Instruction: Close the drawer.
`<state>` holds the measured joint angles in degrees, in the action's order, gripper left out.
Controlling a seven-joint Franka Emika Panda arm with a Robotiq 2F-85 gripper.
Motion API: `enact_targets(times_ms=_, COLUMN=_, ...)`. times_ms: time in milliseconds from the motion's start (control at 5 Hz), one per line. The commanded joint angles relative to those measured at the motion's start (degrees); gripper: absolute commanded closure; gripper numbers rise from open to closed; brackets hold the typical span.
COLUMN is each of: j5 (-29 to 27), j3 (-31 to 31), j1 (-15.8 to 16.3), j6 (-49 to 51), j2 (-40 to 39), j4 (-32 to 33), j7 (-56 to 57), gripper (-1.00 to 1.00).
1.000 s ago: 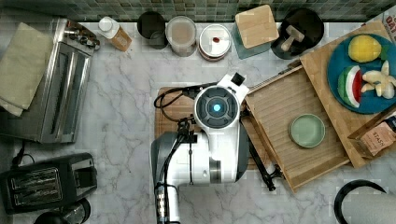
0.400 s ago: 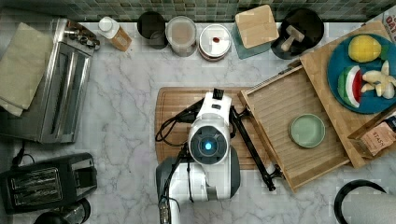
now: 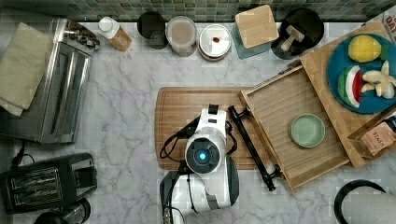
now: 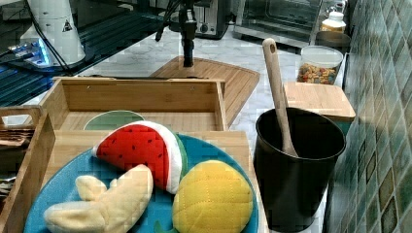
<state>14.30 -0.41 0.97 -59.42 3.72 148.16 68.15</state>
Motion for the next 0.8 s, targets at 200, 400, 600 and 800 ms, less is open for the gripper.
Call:
enact_targets(times_ms=200, j5=1.48, j3=-5.29, j1=-6.35, j6=1.49, j2=0.99, j4=-0.38, j7=2.8, gripper=1.0)
enact_targets(times_ms=400, j5=0.88, j3=-6.48, j1=-7.36, j6=3.38, j2=-0.64, j4=-2.69, j7=4.51, gripper=1.0)
enact_targets(times_ms=600, j5=-0.07, j3=-8.22, j1=-6.79, j6=3.4, j2=-1.66, j4=-3.32, j7=4.33, gripper=1.0)
enact_targets(times_ms=800, j5=-1.9, j3=-9.87, j1=-7.04, j6=2.52, j2=-3.09, j4=-4.65, j7=7.27, gripper=1.0)
